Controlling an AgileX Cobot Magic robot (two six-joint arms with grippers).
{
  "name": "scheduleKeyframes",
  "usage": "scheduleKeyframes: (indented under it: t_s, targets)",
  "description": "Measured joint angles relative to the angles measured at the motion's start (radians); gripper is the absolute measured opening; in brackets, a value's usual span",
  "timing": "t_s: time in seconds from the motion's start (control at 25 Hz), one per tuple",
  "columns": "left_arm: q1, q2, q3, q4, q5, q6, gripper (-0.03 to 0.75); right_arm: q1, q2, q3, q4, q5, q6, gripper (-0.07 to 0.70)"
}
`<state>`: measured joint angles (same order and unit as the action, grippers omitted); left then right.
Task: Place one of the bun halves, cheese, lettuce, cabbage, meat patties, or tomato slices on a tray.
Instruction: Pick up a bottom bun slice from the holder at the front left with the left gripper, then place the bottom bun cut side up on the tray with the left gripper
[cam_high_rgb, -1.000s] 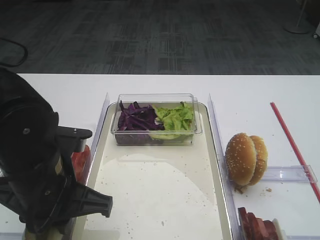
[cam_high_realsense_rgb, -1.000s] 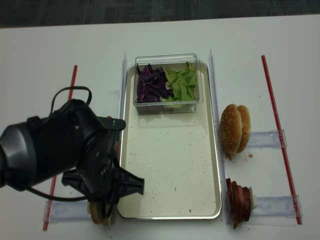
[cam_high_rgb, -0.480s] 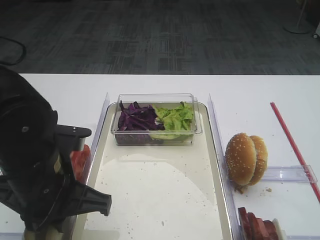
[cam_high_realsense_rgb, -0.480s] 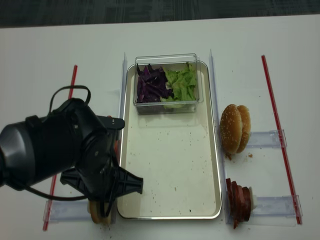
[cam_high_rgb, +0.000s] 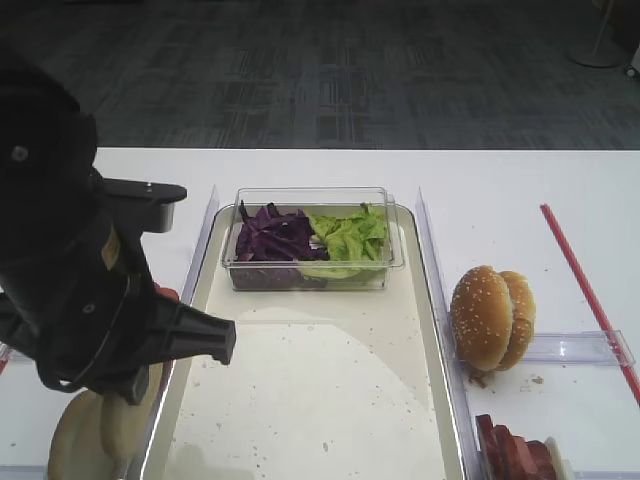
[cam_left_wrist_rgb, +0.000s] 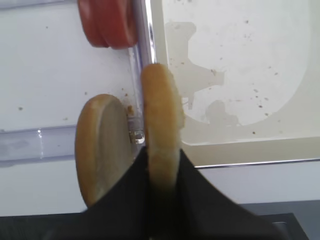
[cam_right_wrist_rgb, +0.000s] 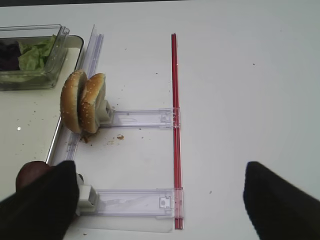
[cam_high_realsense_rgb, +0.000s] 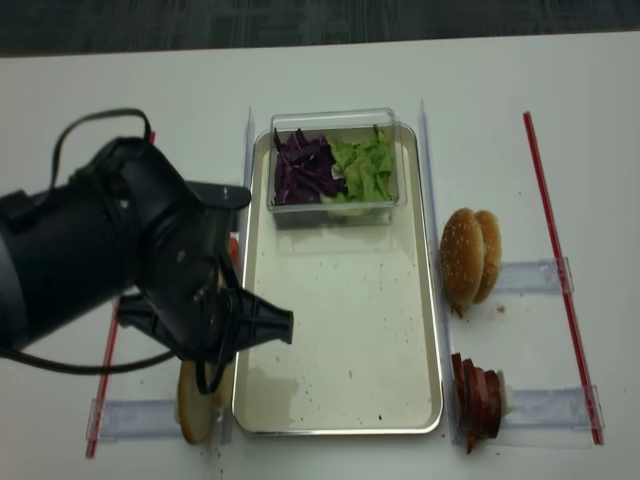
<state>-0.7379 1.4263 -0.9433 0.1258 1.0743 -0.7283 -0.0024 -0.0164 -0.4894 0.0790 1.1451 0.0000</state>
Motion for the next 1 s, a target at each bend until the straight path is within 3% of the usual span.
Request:
scheduleKeyframes:
  t_s: [0.32, 0.52, 1.0]
  targets:
    - [0.0, -0.004, -0.119, 0.042, 0.095, 0.007, 0.036, 0.0, 0.0, 0.0, 0.0, 0.0, 0.0, 0.678]
    - [0.017, -0.004, -0.151, 0.053, 0.099, 0.015, 0.035, 0.0, 0.0, 0.0, 0.0, 0.0, 0.0, 0.678]
    - [0.208, 0.013, -0.153, -0.022, 0.061, 0.18, 0.034, 0.0, 0.0, 0.0, 0.0, -0.002, 0.0, 0.678]
